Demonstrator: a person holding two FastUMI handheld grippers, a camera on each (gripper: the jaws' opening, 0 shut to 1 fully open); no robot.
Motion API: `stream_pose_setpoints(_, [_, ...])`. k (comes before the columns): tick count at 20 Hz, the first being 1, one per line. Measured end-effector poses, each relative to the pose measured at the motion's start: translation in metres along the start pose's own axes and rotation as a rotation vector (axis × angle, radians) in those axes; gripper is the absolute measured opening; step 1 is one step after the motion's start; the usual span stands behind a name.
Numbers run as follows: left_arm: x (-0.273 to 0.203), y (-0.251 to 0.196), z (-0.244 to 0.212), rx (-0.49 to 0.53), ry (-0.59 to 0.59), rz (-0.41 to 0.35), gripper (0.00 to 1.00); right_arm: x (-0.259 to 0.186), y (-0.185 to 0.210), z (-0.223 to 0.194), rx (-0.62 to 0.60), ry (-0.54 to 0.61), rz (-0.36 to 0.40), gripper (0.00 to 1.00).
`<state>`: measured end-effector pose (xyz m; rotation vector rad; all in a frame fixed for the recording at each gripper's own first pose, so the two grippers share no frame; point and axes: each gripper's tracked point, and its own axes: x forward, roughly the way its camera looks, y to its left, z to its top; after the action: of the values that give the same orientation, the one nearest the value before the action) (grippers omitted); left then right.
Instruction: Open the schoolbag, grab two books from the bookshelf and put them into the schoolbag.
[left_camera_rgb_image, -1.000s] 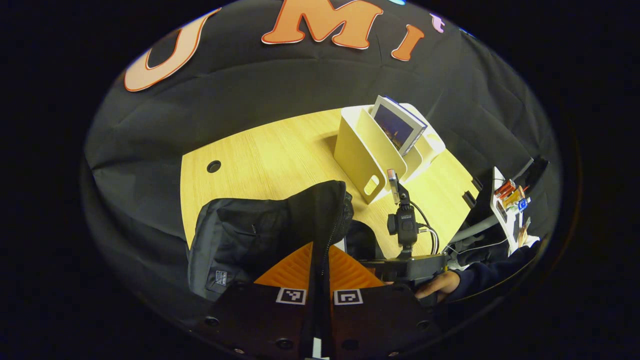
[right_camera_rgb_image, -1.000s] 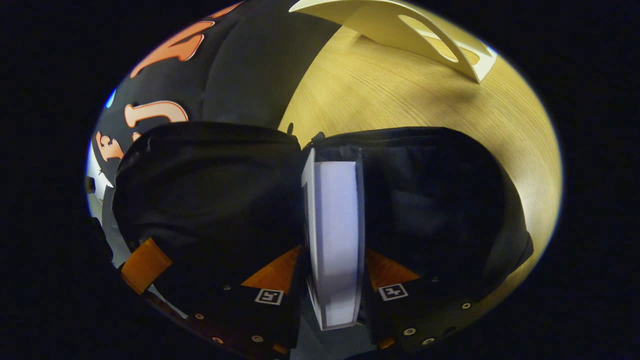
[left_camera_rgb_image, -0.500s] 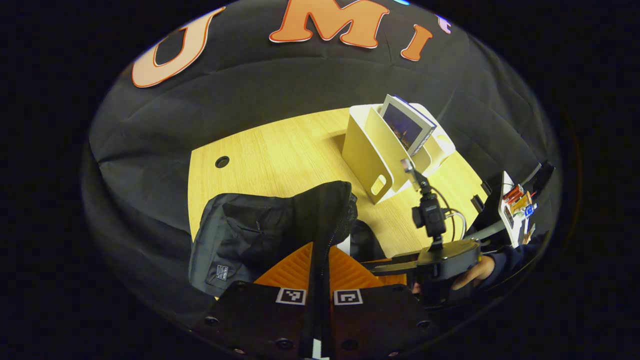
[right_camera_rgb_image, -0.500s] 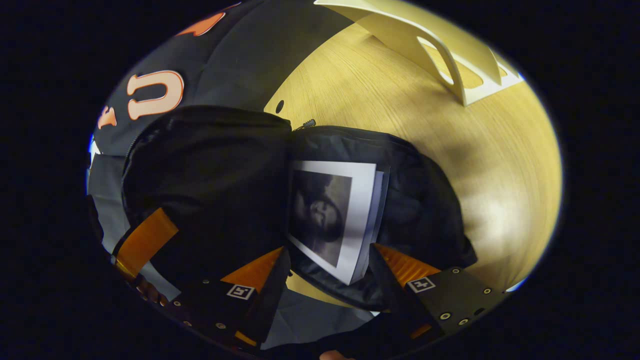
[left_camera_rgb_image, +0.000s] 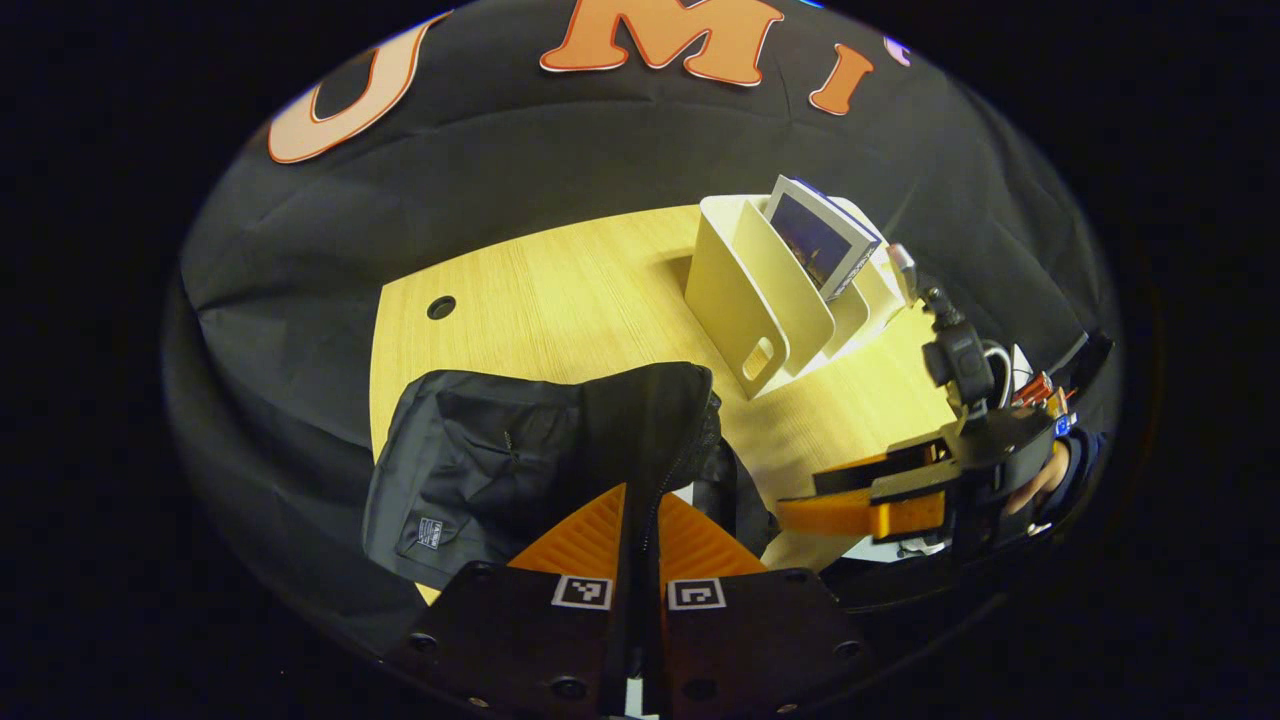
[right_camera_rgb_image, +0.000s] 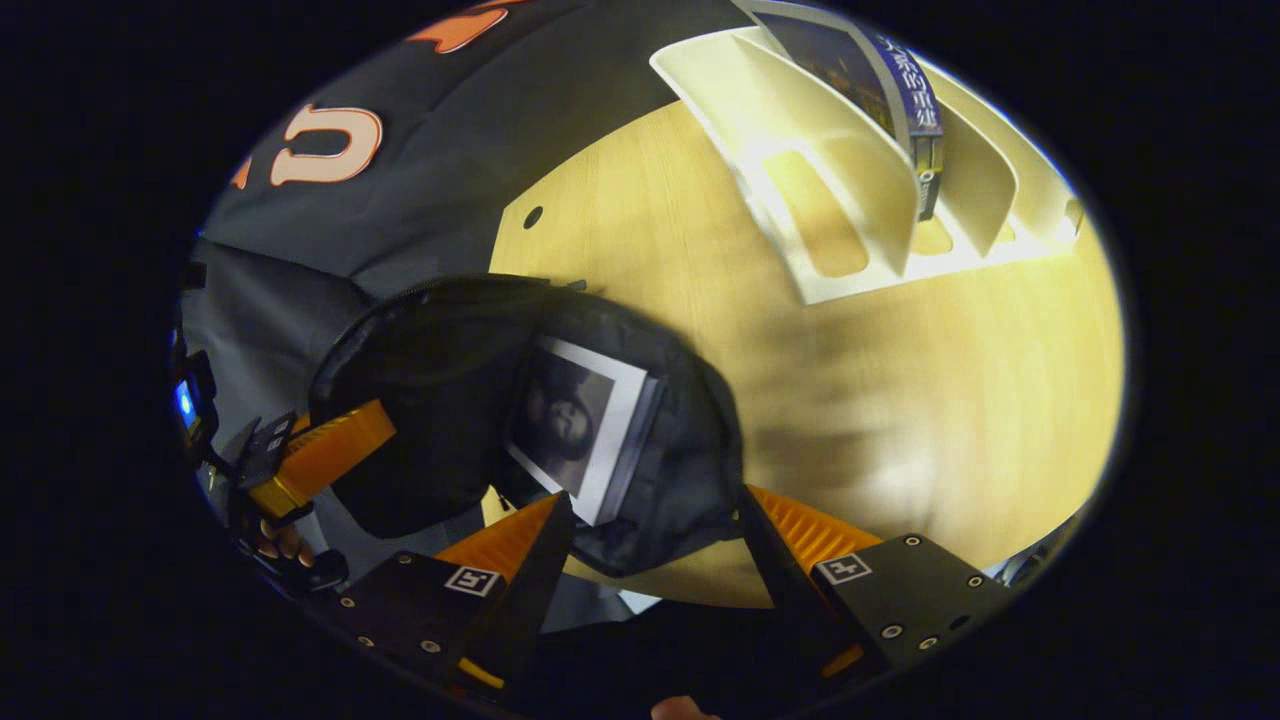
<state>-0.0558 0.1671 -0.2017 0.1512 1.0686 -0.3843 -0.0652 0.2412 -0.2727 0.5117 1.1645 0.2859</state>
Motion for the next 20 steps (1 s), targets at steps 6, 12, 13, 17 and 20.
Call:
stream_pose_setpoints(6, [0.006,-0.003,-0.001,-0.004,0.011,-0.004,0.06,-0.065,-0.051,0.036,-0.121,-0.017,-0.170,0.99])
stream_pose_setpoints(12, [0.010,-0.001,-0.003,-0.034,0.018,-0.011,0.06,-0.115,-0.075,0.070,-0.188,0.003,-0.284,0.99])
stream_pose_setpoints(13, [0.011,0.000,-0.003,-0.041,0.019,-0.012,0.06,-0.123,-0.076,0.077,-0.186,0.019,-0.287,0.99])
stream_pose_setpoints(17, [0.018,0.002,-0.001,-0.075,0.026,-0.011,0.06,-0.141,-0.083,0.113,-0.222,0.041,-0.318,0.99])
stream_pose_setpoints(20, [0.023,0.003,0.000,-0.101,0.036,-0.014,0.07,-0.150,-0.081,0.143,-0.255,0.048,-0.329,0.99])
